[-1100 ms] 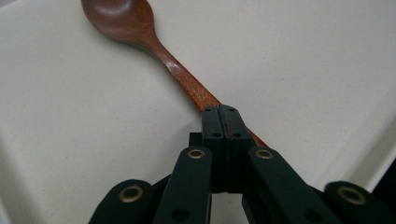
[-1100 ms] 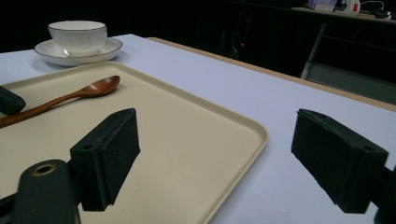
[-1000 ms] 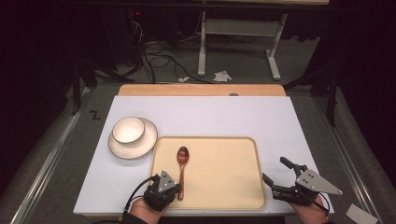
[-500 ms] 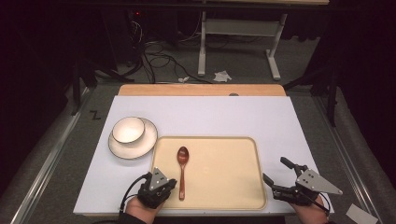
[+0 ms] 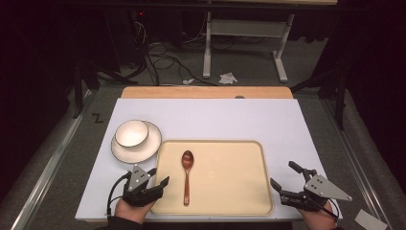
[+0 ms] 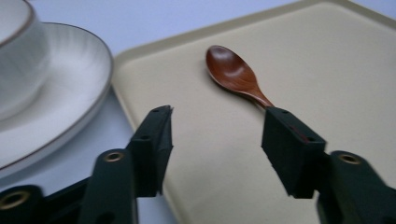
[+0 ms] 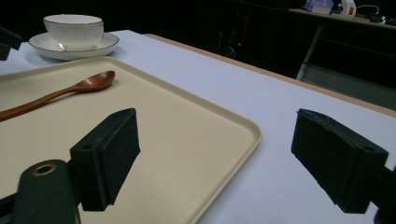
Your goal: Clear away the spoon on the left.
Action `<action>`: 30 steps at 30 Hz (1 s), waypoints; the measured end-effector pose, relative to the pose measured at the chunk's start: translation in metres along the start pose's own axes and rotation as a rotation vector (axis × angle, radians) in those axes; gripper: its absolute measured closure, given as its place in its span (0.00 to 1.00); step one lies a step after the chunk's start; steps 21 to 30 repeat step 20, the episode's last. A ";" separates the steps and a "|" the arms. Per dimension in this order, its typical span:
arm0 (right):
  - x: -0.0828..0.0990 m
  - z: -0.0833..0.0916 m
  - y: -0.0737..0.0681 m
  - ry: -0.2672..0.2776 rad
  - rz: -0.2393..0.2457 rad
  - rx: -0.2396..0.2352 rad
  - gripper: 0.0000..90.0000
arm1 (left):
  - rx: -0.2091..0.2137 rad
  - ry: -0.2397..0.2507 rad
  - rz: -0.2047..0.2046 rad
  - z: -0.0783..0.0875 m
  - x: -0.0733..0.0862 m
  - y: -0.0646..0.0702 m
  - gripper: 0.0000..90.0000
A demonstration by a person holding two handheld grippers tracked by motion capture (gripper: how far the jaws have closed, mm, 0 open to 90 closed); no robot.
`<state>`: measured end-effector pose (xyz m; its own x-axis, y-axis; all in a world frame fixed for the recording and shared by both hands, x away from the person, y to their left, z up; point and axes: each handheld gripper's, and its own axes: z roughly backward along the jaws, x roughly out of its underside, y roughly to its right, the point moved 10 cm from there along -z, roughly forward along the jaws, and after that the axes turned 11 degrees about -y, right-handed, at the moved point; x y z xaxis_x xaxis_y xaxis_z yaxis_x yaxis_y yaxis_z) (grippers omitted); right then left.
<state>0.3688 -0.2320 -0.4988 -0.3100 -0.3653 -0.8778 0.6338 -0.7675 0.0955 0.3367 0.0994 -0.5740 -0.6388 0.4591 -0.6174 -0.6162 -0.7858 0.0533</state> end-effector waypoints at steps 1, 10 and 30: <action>0.001 0.000 0.001 -0.010 0.008 0.005 0.18 | -0.007 0.023 0.020 0.004 -0.001 -0.007 0.33; 0.001 0.001 0.001 -0.002 0.027 0.006 0.18 | -0.067 0.134 0.082 0.025 -0.006 -0.036 0.00; 0.001 0.003 0.005 0.010 0.020 0.019 0.18 | -0.149 0.236 0.147 0.055 -0.006 -0.071 0.00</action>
